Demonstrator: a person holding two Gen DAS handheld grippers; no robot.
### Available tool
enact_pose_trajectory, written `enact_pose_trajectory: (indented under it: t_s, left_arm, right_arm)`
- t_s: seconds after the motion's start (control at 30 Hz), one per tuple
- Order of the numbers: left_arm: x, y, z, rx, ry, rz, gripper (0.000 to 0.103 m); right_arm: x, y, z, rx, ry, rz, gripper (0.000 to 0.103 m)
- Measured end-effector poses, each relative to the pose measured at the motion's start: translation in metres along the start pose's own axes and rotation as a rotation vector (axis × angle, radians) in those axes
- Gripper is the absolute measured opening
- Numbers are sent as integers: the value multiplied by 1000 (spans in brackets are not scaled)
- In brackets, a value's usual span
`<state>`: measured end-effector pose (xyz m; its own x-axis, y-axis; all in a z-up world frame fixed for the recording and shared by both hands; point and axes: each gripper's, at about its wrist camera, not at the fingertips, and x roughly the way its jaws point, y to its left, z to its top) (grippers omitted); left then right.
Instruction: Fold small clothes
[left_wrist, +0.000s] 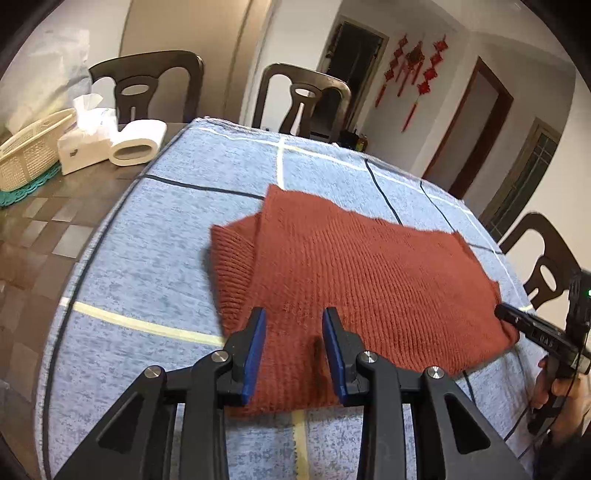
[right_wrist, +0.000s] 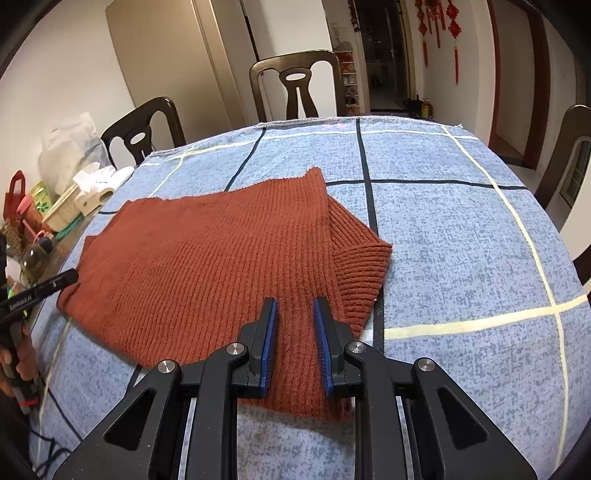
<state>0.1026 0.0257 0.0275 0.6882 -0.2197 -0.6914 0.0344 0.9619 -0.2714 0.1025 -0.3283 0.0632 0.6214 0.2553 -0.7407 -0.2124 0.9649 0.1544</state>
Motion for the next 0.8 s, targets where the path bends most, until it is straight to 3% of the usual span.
enact_pose_trajectory:
  t_s: [0.07, 0.1, 0.13, 0.2, 0.33, 0.47, 0.8]
  left_arm:
    - [-5, 5, 6, -20, -13, 33, 43]
    - [-7, 8, 8, -33, -20, 40, 47]
    - [-8, 12, 11, -48, -22, 42, 48]
    - [-8, 16, 18, -68, -6, 46, 52]
    - [3, 14, 25, -46, 24, 41, 55]
    - [24, 25, 25, -86, 46, 61, 55]
    - [40, 31, 25, -108, 35, -27, 59]
  right_arm:
    - [-5, -1, 1, 5, -4, 3, 22]
    - [-8, -1, 2, 8, -10, 4, 28]
    - [-11, -3, 3, 11, -21, 4, 43]
    - [-15, -7, 7, 21, -38, 4, 53]
    - [-12, -13, 12, 48, -37, 3, 53]
    - [-4, -22, 12, 89, -26, 12, 54]
    - [11, -50, 9, 201, 5, 106, 55]
